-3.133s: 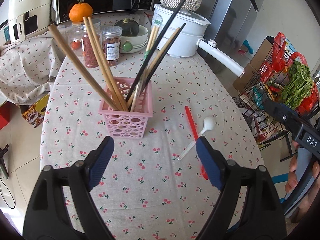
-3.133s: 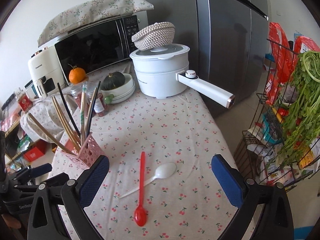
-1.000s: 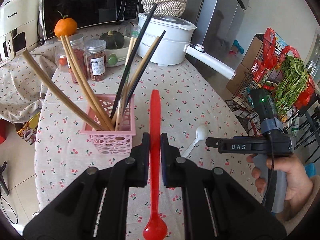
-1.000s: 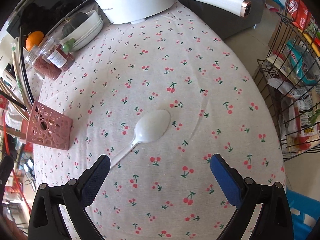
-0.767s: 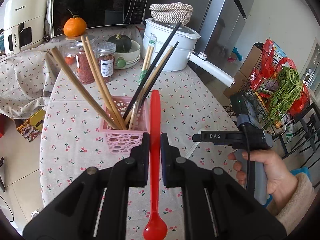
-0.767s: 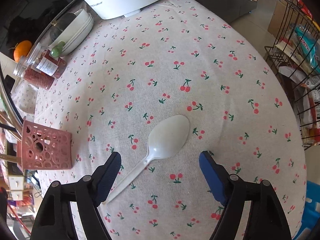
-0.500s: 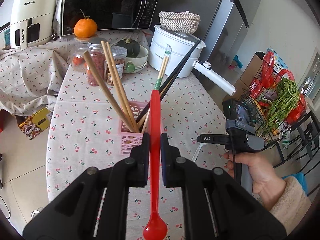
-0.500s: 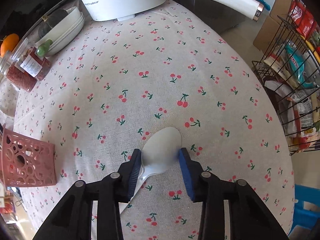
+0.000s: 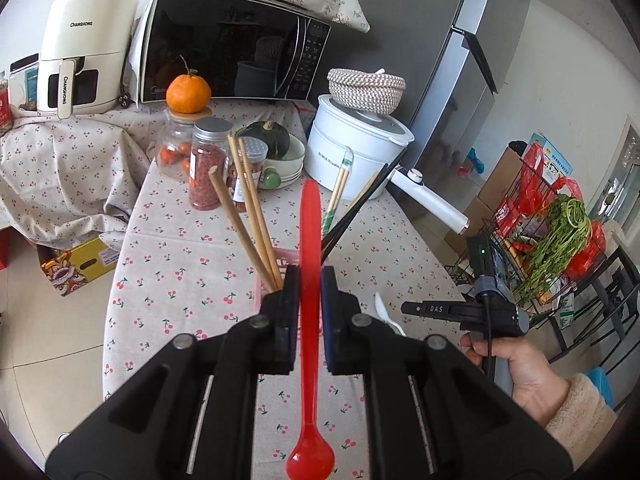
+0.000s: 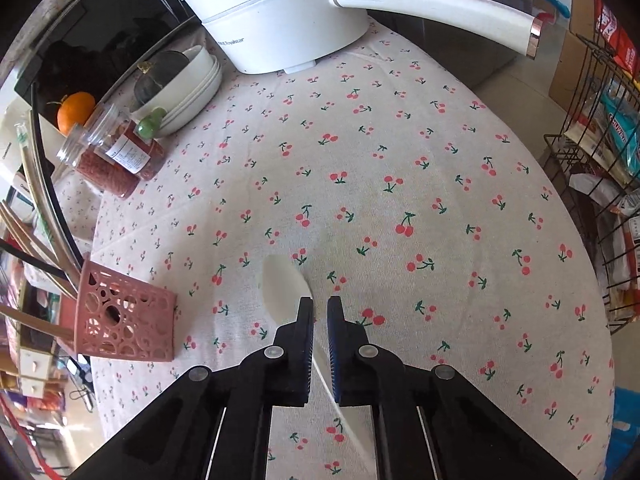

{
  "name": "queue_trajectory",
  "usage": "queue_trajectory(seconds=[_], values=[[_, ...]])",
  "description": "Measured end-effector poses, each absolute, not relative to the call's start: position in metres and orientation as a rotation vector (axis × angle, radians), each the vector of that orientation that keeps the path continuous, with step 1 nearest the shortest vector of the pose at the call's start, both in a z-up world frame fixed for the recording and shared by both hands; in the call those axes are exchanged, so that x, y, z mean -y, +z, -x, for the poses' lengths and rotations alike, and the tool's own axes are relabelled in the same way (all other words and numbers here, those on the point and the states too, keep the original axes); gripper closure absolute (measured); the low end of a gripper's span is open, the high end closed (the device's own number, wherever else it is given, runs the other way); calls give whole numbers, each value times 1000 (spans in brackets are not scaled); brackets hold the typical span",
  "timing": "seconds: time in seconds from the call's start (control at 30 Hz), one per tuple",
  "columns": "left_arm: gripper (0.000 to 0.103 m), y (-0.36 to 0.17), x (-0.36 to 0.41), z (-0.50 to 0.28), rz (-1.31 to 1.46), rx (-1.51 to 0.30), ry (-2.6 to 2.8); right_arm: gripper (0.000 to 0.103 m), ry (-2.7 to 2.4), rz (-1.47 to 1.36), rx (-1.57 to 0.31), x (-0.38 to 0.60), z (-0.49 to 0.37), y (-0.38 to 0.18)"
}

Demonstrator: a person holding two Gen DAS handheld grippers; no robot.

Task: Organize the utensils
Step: 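Grasp the white spoon with the right tool while the left tool holds the red spoon, then open the left tool over the pink basket while the right tool lifts the white spoon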

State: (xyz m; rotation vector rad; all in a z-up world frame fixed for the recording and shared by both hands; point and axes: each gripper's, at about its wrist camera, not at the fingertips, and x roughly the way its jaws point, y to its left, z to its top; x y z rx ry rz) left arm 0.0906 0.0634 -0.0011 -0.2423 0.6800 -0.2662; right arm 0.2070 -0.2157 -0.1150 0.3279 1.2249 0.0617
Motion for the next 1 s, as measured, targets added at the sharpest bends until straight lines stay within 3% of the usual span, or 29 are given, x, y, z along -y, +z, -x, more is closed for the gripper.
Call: queue_trajectory(seconds=[0.2, 0.33, 0.37, 0.6, 0.63, 0.67, 1.0], values=[[92, -1, -59, -93, 258, -663, -261, 91, 53, -315, -1216, 229, -205, -111], [92, -2, -56, -92, 244, -665, -266, 47, 175, -245, -1220, 209, -206, -111], [92, -3, -56, -93, 242, -669, -266, 43, 211, -199, -1223, 198, -207, -112], [92, -3, -59, -90, 245, -676, -259, 43, 201, 119, -1230, 140, -215, -136], [92, -3, -59, -90, 246, -674, -257, 49, 187, 119, -1231, 141, -218, -140], [92, -3, -60, -89, 249, -671, -257, 65, 185, 105, -1232, 142, -220, -144], [92, 14, -58, -95, 244, -459, -220, 67, 193, -159, -1089, 176, -211, -106]])
